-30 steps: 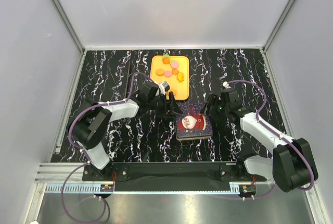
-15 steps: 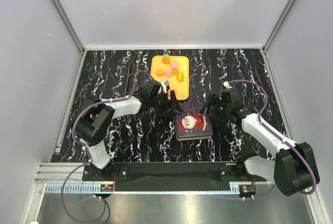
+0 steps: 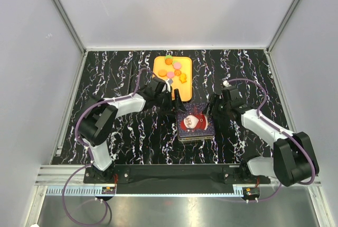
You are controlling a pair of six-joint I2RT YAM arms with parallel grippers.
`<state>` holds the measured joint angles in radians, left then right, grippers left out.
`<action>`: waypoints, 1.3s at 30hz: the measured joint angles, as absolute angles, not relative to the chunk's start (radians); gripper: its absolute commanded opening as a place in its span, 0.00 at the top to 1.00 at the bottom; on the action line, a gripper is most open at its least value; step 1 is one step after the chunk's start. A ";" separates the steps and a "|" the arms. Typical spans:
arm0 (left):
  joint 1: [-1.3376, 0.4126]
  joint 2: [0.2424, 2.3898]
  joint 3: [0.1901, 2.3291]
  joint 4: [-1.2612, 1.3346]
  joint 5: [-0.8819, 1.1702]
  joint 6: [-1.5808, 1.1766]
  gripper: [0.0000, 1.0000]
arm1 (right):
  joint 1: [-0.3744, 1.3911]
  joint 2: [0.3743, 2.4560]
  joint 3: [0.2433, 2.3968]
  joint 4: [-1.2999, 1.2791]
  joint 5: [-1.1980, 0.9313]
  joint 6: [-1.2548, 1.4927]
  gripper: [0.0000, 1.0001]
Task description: Pack the cookies
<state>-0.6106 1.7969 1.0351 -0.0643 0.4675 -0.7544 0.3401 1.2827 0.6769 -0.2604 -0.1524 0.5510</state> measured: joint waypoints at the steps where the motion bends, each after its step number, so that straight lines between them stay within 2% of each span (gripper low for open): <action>1: -0.609 1.797 1.040 -0.073 0.464 -0.748 0.21 | 0.340 1.286 0.681 -0.261 -0.152 0.550 0.36; 10: -0.569 1.795 1.100 -0.147 0.437 -0.685 0.17 | 0.340 1.342 0.733 -0.283 -0.161 0.532 0.29; 19: -0.550 1.741 1.104 -0.179 0.429 -0.655 0.16 | 0.340 1.378 0.760 -0.282 -0.173 0.519 0.29; 31: -0.552 1.544 0.827 -0.064 0.447 -0.732 0.16 | 0.340 1.393 0.767 -0.274 -0.187 0.518 0.27; 39: -0.613 1.525 0.725 0.084 0.471 -0.842 0.16 | 0.340 1.393 0.767 -0.276 -0.196 0.516 0.25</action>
